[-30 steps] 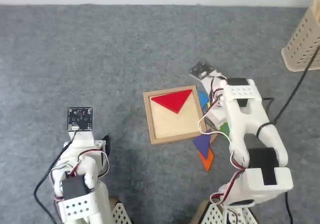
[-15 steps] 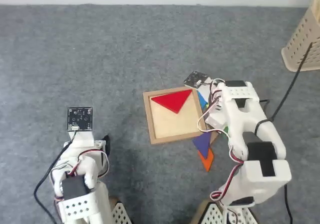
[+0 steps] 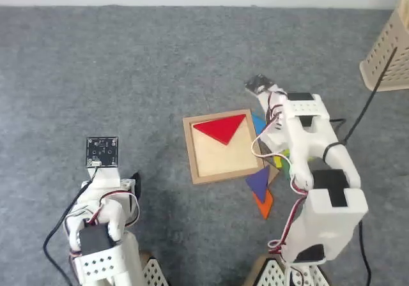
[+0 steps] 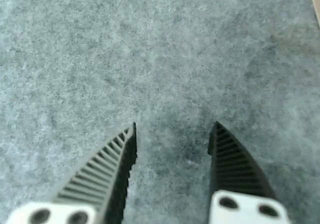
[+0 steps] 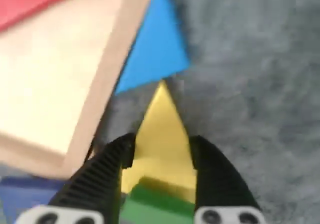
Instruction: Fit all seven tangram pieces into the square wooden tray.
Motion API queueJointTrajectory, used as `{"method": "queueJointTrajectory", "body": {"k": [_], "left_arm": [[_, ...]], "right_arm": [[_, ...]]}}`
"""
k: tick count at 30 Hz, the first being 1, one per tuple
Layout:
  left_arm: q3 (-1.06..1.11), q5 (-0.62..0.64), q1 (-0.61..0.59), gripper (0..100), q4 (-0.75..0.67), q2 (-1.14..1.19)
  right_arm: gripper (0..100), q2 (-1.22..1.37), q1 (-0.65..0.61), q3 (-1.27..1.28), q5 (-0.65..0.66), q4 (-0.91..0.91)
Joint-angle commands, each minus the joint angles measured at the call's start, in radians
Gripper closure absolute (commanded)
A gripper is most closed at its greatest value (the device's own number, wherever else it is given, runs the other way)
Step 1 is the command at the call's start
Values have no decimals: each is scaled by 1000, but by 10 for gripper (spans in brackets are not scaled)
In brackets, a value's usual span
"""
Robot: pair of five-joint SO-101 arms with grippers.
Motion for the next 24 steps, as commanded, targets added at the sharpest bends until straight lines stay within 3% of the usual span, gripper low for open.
{"method": "queueJointTrajectory", "body": {"k": [1,7,17,24], "left_arm": [[-4,9,-5,775,3,-15],[-4,9,-5,775,3,-15],[-4,9,-5,775,3,-15],[-4,9,-5,775,3,-15]], "right_arm": [[957,56,54,-110,-110,-10],[957,197,131,-361,-275,-1],[954,432,136,-867,-574,199],[897,343,153,-1031,-474,476]]}}
